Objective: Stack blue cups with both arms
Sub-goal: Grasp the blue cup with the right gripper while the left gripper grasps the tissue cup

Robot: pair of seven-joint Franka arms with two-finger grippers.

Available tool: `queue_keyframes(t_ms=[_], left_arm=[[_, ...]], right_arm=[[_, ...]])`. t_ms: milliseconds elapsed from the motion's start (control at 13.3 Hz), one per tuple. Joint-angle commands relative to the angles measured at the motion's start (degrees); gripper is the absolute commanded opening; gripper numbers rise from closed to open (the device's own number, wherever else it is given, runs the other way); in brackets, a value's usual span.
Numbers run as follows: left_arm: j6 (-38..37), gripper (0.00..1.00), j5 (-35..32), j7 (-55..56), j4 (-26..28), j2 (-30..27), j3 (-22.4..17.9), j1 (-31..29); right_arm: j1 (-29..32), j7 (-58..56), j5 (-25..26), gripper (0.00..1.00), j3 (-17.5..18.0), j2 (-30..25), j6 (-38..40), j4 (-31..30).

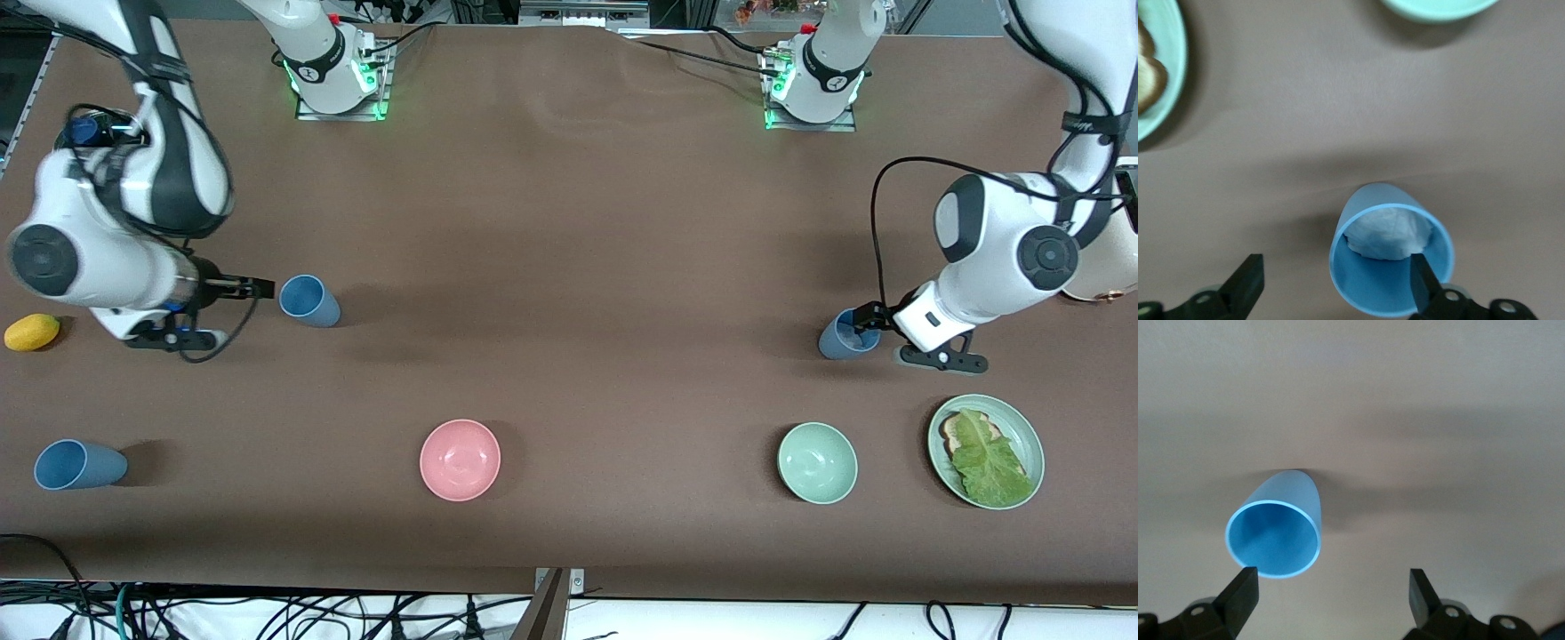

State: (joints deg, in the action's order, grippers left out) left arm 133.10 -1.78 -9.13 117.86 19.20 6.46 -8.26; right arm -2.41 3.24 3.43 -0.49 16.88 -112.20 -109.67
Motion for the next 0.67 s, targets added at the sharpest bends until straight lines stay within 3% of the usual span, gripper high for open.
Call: queue_keyframes(t_ms=[0, 75, 450, 525, 600], left_arm=[[1.11, 0.14, 0.46, -2.91, 0.88, 0.48, 0.39, -1.49], [0.93, 0.00, 0.46, -2.91, 0.97, 0.48, 0.57, -1.40], [-1.52, 0.00, 0.46, -1.07, -0.69, 0.14, 0.92, -0.27], [-3.53, 0.00, 0.55, 0.94, -1.92, -0.13, 0.92, 0.78], [-5.90, 0.00, 0.99, 3.83, -3.76, -0.13, 1.70, 2.19]], right_arm=[[0.21, -0.51, 1.84, 1.00, 1.02, -3.60, -8.61, -9.30], [0.21, -0.51, 1.84, 1.00, 1.02, -3.61, -13.43, -12.46], [0.30, 0.10, 1.75, 0.99, 1.02, -2.55, -15.41, -13.64], [0.30, 0.54, 1.67, 0.73, 1.02, -2.38, -15.24, -13.55], [0.30, 0.71, 1.67, 0.39, 1.02, -2.29, -15.06, -13.46]])
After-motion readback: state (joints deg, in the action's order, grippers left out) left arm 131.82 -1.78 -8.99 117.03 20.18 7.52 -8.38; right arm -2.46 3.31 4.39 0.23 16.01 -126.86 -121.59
